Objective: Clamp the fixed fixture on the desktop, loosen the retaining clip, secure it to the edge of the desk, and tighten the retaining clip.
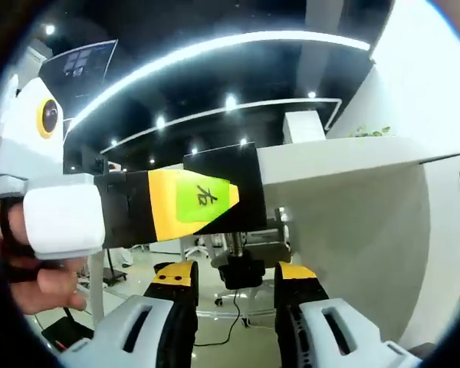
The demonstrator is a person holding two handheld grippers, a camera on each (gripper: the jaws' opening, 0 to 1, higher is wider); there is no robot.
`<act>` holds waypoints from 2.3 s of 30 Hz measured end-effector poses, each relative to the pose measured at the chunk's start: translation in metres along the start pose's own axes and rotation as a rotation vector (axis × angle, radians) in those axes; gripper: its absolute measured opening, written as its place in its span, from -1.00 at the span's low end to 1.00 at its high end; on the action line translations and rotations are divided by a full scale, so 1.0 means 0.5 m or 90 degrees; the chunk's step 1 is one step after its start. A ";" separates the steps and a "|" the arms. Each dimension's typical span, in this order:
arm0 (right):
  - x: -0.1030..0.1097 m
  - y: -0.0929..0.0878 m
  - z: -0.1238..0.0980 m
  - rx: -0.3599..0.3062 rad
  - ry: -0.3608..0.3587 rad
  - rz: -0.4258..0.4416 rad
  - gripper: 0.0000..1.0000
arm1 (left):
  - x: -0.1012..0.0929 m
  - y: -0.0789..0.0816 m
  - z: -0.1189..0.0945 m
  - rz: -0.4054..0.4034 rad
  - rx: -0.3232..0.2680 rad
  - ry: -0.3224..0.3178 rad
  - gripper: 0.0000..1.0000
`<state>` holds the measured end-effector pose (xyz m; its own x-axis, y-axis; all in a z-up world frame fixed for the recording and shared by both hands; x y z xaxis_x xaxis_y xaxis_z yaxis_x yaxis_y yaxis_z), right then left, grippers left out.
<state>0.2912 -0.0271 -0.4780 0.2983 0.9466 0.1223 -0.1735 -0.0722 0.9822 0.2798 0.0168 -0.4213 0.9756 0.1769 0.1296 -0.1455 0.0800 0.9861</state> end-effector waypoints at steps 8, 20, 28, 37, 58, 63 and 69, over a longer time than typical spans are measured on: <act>0.004 -0.017 0.009 0.015 0.008 -0.015 -0.34 | 0.000 0.000 0.000 -0.003 -0.003 -0.004 -0.98; -0.007 -0.018 0.022 0.016 0.016 -0.010 -0.50 | 0.001 -0.001 -0.001 -0.008 -0.009 -0.005 -0.98; -0.016 -0.028 0.030 0.039 0.133 0.056 -0.52 | 0.001 -0.001 -0.002 -0.015 -0.014 -0.004 -0.98; -0.021 -0.035 0.038 0.051 0.218 0.047 -0.55 | 0.001 0.000 -0.002 -0.012 -0.009 -0.003 -0.98; -0.013 0.000 -0.026 -0.013 0.030 -0.060 0.04 | -0.001 0.000 -0.002 0.006 -0.001 -0.001 -0.98; -0.006 0.024 -0.011 -0.077 -0.019 -0.080 -0.11 | -0.002 -0.001 -0.001 0.017 0.006 0.001 -0.98; -0.013 -0.007 0.026 -0.023 -0.032 -0.058 -0.24 | -0.001 -0.001 -0.001 0.010 0.004 -0.002 -0.98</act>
<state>0.3021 -0.0372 -0.4805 0.3607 0.9318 0.0409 -0.1772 0.0254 0.9839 0.2793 0.0171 -0.4219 0.9737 0.1758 0.1449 -0.1594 0.0714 0.9846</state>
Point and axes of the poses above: the point that each gripper's makers call its tool centre point, and the gripper's own axes: z roughly forward along the fingers, x roughly to its left, y roughly out of its top, the point moved 5 cm from there along -z, roughly backward along the fingers, and after that the axes turned 15 degrees about -y, right-handed, at the moved point
